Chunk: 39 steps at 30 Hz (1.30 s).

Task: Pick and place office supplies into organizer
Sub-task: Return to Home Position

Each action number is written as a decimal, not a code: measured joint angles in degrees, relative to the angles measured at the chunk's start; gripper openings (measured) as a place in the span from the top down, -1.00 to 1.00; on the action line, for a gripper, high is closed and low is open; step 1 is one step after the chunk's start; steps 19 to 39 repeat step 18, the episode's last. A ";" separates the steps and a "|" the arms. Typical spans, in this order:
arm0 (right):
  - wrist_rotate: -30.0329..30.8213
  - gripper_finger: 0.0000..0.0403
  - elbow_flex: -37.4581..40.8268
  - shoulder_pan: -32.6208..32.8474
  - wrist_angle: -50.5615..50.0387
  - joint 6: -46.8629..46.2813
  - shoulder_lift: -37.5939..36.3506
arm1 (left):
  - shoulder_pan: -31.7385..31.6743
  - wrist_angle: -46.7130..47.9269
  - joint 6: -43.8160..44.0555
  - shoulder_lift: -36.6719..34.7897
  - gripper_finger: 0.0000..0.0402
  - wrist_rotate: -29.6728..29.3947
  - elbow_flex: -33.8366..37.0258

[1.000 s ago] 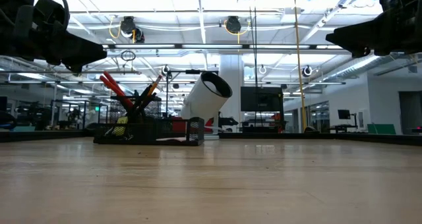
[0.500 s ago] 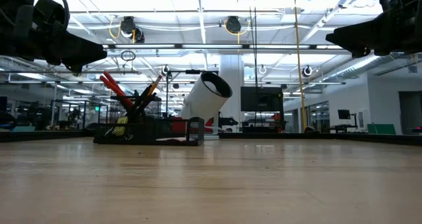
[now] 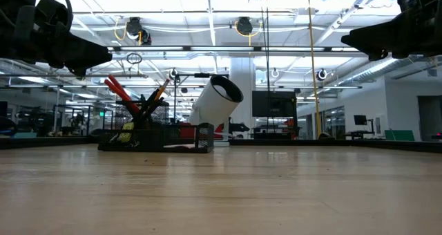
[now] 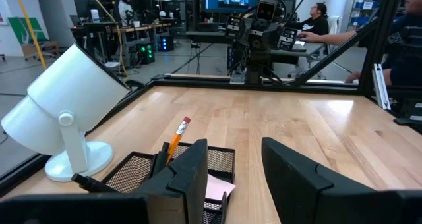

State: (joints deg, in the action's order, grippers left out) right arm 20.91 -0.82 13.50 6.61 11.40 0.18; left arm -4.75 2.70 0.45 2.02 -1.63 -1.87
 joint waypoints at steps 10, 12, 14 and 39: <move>0.00 0.19 0.00 -0.01 0.00 0.00 -0.02 | 0.00 0.00 0.02 0.00 0.27 0.02 0.00; -0.01 0.20 0.00 0.00 0.01 -0.02 -0.01 | 0.02 0.00 0.01 0.00 0.27 0.00 0.00; 0.00 0.20 0.00 0.00 0.01 -0.02 -0.01 | 0.02 0.00 0.00 0.00 0.27 0.00 0.00; 0.00 0.20 0.00 0.00 0.02 0.00 0.00 | 0.02 0.00 0.02 0.00 0.27 0.00 0.00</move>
